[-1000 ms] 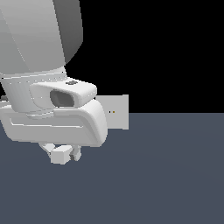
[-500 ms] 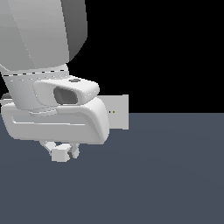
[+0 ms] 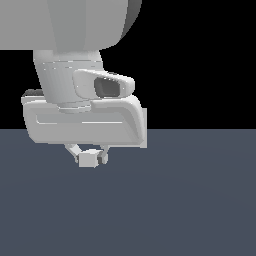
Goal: Plug the charger into the wall socket.
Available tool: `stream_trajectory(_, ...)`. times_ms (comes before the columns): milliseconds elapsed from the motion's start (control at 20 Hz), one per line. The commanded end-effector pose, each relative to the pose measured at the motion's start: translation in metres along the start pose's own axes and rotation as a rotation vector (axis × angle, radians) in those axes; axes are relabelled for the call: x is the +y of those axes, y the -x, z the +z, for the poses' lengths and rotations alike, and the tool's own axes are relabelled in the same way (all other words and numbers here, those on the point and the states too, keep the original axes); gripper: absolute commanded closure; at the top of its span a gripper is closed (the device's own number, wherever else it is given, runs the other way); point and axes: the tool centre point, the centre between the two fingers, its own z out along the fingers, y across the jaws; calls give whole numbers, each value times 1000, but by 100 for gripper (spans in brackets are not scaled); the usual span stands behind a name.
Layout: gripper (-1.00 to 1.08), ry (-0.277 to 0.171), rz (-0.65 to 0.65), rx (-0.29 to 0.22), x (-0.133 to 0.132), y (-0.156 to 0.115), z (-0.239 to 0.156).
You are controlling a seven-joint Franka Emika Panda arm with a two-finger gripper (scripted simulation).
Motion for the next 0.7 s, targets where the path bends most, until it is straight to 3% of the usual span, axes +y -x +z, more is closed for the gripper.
stream_trajectory(0, 108, -5, -14, 2, 11, -8, -7)
stream_trajectory(650, 108, -28, -68, 2, 50, -41, -35)
